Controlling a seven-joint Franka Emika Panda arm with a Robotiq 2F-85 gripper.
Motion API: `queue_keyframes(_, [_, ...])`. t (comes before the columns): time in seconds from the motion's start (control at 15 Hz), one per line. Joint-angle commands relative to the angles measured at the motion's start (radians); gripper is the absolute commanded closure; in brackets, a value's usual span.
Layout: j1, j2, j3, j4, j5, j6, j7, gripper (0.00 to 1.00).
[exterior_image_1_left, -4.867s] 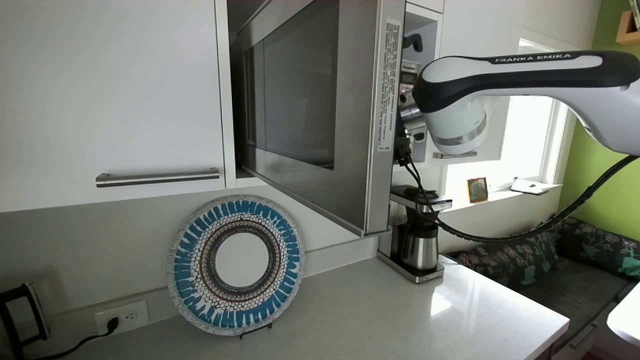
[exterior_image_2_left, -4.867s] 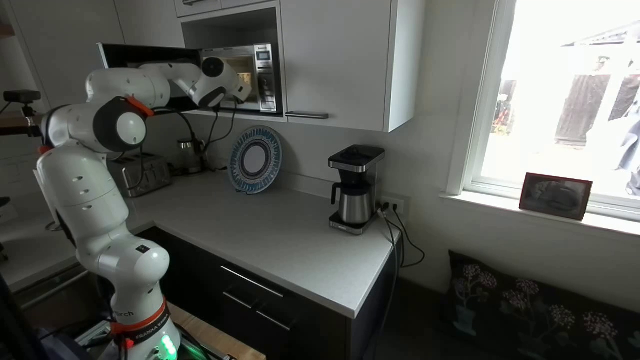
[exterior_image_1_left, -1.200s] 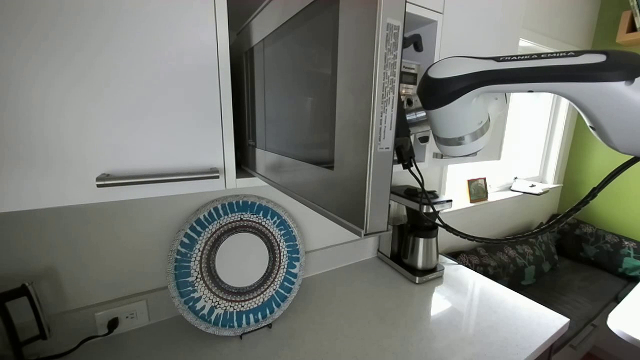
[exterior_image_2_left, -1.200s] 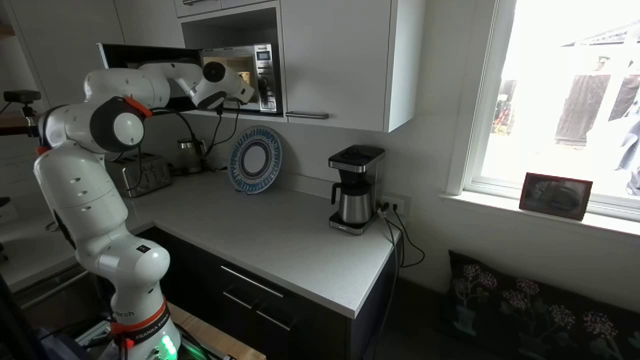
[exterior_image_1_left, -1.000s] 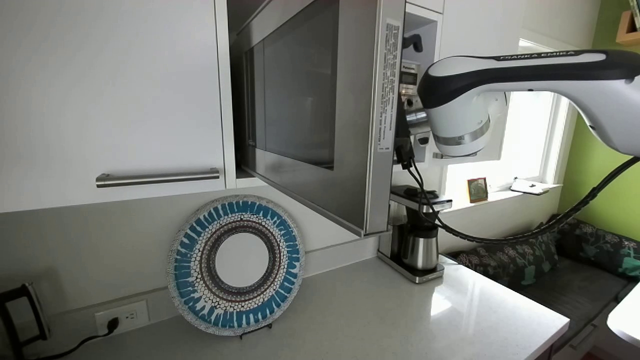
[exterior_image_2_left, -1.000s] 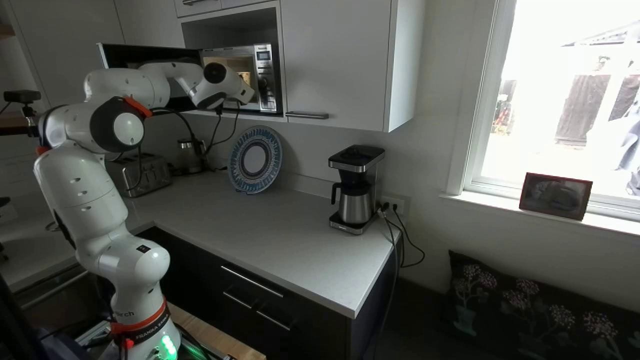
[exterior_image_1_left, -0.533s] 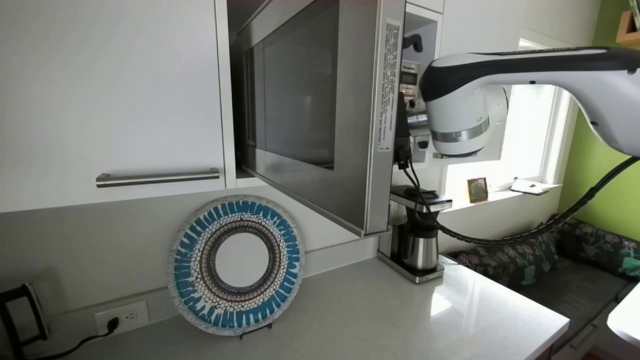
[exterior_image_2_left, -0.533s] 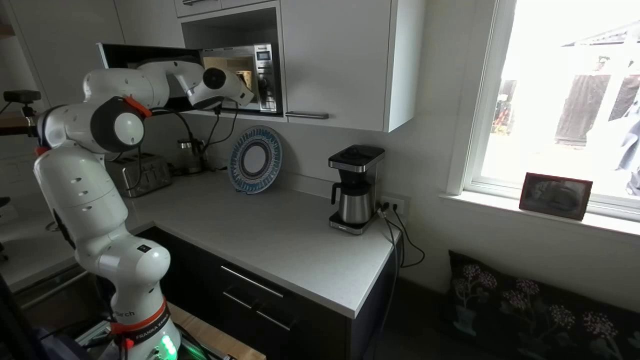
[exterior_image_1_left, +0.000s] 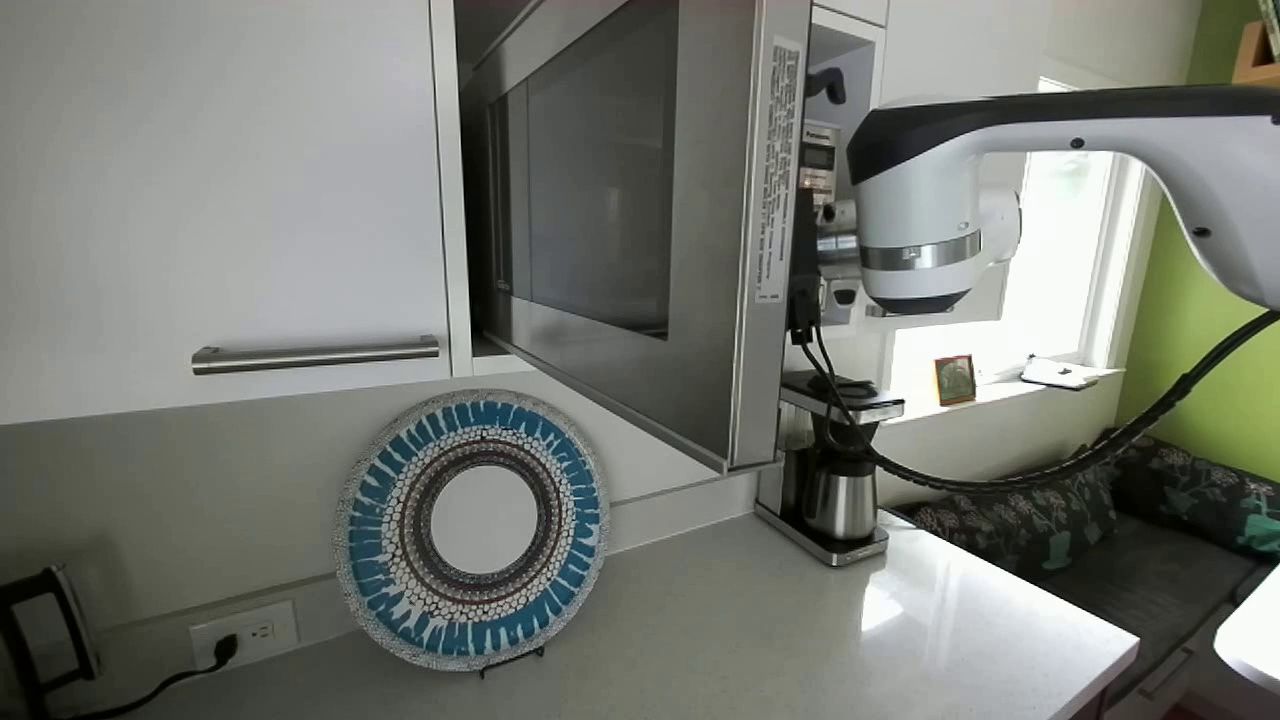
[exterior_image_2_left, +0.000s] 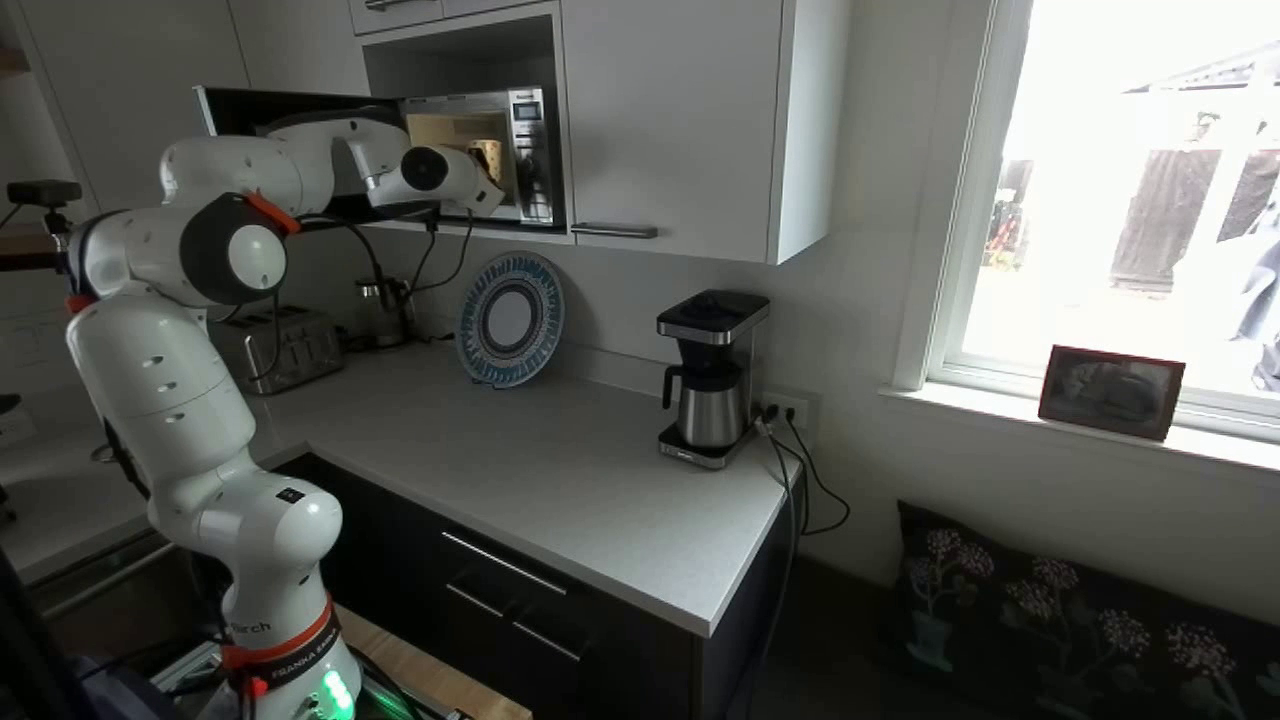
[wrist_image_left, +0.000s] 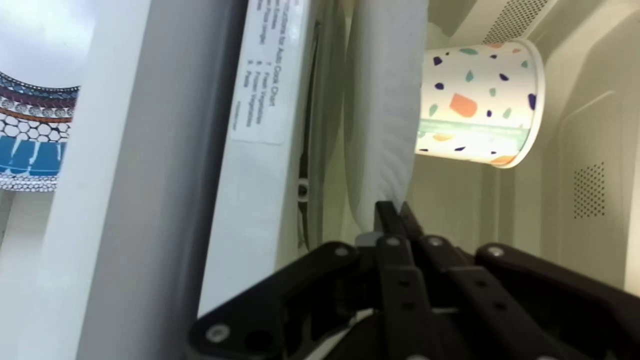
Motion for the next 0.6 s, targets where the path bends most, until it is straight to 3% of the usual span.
queue_keyframes(0.0, [0.006,-0.033,-0.011,-0.026,0.063,-0.006,-0.074,1.0])
queue_keyframes(0.53, [-0.015,-0.087,-0.025,-0.094,-0.014,-0.083,-0.061,1.0])
